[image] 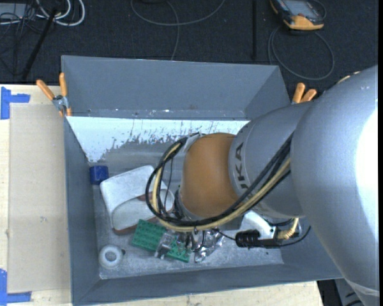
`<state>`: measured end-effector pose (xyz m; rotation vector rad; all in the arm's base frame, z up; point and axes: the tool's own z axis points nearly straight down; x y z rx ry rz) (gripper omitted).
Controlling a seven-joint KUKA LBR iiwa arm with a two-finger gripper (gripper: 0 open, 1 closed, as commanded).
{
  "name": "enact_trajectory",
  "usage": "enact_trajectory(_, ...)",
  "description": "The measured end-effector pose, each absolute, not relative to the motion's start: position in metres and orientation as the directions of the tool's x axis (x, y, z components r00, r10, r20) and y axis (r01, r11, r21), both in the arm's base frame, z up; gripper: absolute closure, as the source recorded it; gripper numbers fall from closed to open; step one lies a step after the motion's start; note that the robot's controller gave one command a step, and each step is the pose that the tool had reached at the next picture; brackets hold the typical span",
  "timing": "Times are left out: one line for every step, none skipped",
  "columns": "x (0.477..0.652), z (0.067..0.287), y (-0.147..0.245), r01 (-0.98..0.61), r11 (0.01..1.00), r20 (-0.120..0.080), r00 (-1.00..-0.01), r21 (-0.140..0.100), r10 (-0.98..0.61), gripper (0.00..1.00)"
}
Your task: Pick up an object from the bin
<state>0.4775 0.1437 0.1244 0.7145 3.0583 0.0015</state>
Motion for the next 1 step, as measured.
enact_trajectory(0.4784,0.1738,0.1438,0.442,0.897,-0.002,-0.897,0.002,0.442,1.00)
